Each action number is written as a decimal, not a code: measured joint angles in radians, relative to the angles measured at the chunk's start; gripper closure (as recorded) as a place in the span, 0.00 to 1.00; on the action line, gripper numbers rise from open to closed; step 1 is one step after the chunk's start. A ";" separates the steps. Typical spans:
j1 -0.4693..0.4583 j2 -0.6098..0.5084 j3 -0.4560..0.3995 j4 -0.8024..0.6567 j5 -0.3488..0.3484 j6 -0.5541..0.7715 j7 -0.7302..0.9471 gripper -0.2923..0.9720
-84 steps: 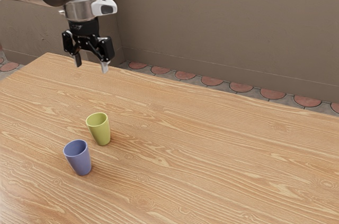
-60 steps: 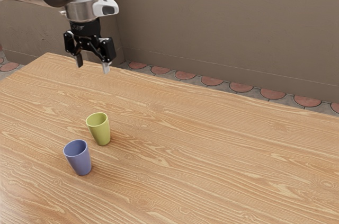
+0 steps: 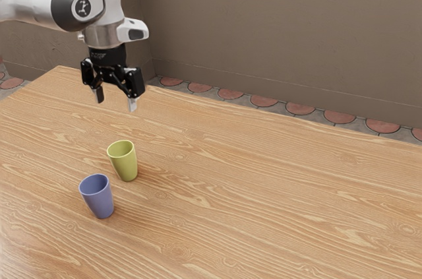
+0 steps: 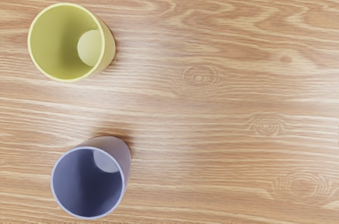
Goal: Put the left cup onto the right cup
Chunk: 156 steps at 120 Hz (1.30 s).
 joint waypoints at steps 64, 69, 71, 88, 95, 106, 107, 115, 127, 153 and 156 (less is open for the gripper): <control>0.027 0.018 0.001 -0.128 -0.034 0.133 -0.006 0.23; 0.029 0.023 0.002 -0.129 -0.034 0.141 -0.007 0.23; 0.029 0.025 0.002 -0.129 -0.034 0.144 -0.007 0.23; 0.037 0.050 0.002 -0.129 -0.031 0.168 -0.008 0.23; 0.042 0.056 0.002 -0.129 -0.029 0.176 -0.008 0.24; 0.048 0.069 0.002 -0.128 -0.026 0.186 -0.009 0.24; 0.048 0.070 0.002 -0.128 -0.025 0.187 -0.009 0.24; 0.051 0.079 0.003 -0.128 -0.024 0.193 -0.009 0.24; 0.055 0.094 0.006 -0.128 -0.021 0.202 -0.009 0.25; 0.070 0.141 0.009 -0.116 -0.017 0.226 -0.007 0.26; 0.072 0.147 0.009 -0.115 -0.017 0.229 -0.006 0.26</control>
